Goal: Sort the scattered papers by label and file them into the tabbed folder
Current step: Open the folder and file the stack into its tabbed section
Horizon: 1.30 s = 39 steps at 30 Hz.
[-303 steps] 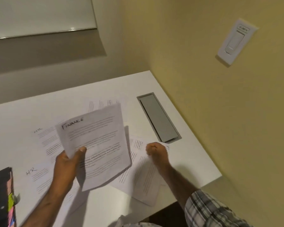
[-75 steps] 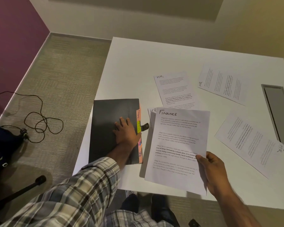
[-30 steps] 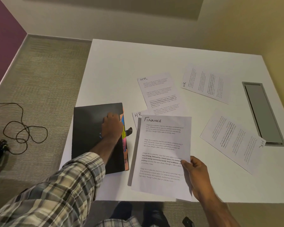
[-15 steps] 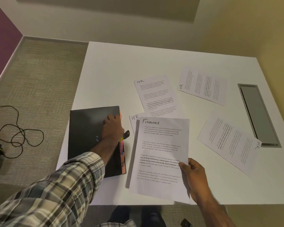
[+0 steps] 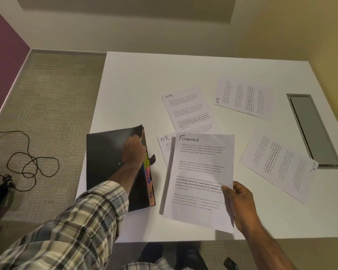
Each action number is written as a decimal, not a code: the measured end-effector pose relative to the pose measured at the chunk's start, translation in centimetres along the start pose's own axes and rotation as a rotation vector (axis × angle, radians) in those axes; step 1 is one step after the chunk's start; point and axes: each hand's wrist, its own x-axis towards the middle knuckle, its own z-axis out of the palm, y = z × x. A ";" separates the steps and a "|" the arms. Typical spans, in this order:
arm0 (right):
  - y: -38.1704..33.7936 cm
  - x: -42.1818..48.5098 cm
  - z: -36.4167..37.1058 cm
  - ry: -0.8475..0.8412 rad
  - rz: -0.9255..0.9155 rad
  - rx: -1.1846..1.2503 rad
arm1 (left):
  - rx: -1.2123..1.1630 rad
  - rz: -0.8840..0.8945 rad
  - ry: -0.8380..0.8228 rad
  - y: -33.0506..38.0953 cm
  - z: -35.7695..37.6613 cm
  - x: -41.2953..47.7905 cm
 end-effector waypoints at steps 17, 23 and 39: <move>-2.5 0.3 7.0 0.142 -0.364 -0.208 | -0.519 -0.137 0.045 -2.5 -4.5 -0.6; -2.1 -0.1 10.8 0.062 -0.398 -0.261 | -0.473 -0.061 0.117 -2.7 -5.0 -0.8; 3.0 -0.3 17.5 -0.134 -0.326 -0.432 | -0.499 -0.047 0.100 -2.3 -6.4 -1.7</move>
